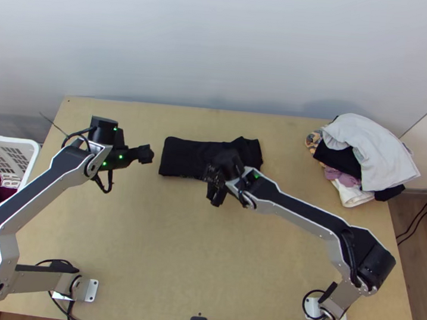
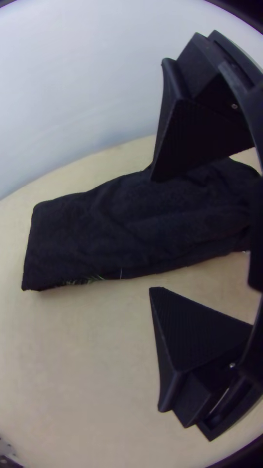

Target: Fold the t-shirt

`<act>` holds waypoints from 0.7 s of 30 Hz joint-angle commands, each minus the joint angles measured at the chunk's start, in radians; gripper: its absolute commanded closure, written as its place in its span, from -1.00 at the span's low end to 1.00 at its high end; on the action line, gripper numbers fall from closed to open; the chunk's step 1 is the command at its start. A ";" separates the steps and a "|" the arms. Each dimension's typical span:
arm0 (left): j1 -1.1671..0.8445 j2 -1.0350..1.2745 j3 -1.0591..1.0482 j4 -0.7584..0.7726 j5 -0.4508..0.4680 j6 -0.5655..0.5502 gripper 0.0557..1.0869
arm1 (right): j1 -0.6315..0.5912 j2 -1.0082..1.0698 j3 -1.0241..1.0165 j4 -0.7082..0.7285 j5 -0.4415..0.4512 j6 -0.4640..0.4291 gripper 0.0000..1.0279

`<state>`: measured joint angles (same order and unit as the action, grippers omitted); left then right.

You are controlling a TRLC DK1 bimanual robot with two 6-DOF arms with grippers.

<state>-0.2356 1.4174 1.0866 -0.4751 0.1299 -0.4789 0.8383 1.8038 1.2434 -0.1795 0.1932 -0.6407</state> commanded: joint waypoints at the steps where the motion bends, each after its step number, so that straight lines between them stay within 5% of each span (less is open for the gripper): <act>1: 0.016 -0.021 -0.059 0.026 0.002 -0.007 -0.90 | 0.018 0.026 -0.071 0.095 0.015 -0.132 -0.93; 9: 0.018 -0.021 -0.080 0.041 0.005 -0.013 -0.90 | 0.022 0.097 -0.108 0.229 0.023 -0.251 -0.93; 21: 0.047 -0.032 -0.125 0.049 0.028 -0.009 -0.90 | -0.016 0.241 -0.010 0.310 0.063 -0.303 -0.88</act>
<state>-0.2066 1.3937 0.9882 -0.4297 0.1444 -0.4904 0.8398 1.9694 1.1828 0.1055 0.2417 -0.9195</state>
